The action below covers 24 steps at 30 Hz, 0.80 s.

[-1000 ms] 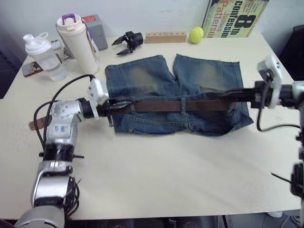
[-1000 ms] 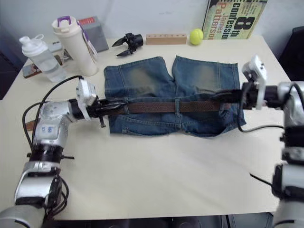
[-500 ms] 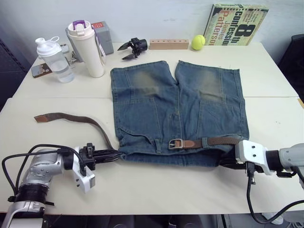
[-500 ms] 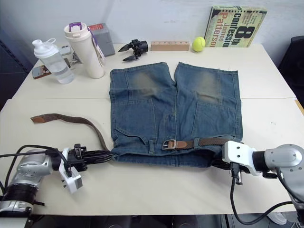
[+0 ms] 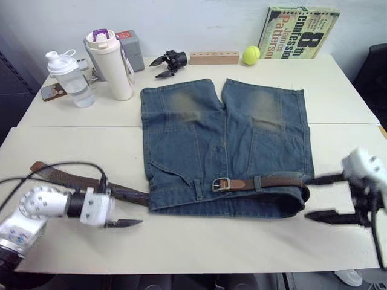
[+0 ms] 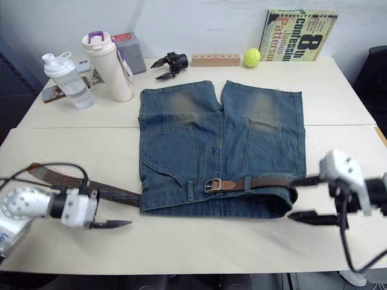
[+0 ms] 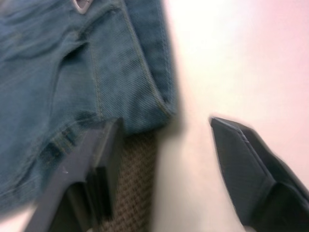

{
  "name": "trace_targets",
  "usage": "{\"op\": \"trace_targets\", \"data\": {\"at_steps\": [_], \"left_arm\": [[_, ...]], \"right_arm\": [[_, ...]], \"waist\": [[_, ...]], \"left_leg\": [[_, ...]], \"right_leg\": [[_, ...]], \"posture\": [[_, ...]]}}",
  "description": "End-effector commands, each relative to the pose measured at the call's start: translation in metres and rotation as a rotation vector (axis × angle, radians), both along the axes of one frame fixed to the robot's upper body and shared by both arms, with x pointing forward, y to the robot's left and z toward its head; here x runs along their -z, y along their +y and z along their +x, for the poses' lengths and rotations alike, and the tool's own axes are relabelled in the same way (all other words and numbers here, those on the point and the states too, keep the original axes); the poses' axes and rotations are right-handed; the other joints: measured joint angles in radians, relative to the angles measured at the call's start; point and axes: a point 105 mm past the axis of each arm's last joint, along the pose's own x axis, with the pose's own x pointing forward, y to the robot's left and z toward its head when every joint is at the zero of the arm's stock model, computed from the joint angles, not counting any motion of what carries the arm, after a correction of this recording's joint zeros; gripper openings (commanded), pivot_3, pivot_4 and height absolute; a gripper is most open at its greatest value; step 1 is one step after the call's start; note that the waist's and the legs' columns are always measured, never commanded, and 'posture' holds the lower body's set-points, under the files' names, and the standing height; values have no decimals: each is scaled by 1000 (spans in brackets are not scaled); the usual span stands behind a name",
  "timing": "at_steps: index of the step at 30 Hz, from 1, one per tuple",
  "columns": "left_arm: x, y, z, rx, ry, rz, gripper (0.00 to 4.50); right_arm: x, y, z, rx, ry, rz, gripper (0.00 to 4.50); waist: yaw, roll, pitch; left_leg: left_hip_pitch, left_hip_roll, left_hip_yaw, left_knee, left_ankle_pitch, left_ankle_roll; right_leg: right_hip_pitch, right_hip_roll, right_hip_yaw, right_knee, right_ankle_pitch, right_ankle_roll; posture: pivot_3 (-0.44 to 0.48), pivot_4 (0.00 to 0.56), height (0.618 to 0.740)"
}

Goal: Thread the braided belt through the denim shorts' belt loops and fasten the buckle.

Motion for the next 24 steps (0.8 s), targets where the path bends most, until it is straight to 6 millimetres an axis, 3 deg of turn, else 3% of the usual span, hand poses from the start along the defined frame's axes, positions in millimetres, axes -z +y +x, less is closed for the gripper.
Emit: {"op": "trace_targets", "data": {"at_steps": [1,4,9,15,20,24], "left_arm": [[-41,-1,12,-89,200,-135,2873],[-61,-4,32,-149,230,-232,2873],[-69,-6,73,-337,235,-407,2873],[-73,-6,88,-535,307,-599,2873],[-87,11,66,-683,349,-830,2873],[-73,29,18,-827,523,-1081,2873]], "right_arm": [[-32,0,26,83,-106,126,4468],[-42,9,53,118,-167,207,4468],[-20,4,106,327,-249,101,4468],[4,13,124,417,-348,78,4468],[4,28,117,510,-407,216,4468],[9,40,108,552,-479,231,4468]], "waist": [[1,1,1],[2,0,0],[3,-3,2],[3,-5,3],[-1,-5,3],[-2,-6,3]], "left_leg": [[0,-1,0,0,0,0],[0,-1,2,-6,1,0],[-2,-2,10,-9,3,1],[-5,-2,10,-9,3,1],[-5,-1,7,-9,3,1],[-4,1,-1,-9,3,1]], "right_leg": [[-1,0,0,0,0,0],[0,0,-1,-6,0,0],[-2,0,-1,-8,0,0],[-3,0,-2,-10,0,0],[-2,0,-1,-10,0,0],[0,-1,4,-11,0,0]], "posture": [[0,150,657],[0,150,657],[0,150,657],[0,150,657],[0,150,657],[0,150,657]]}}
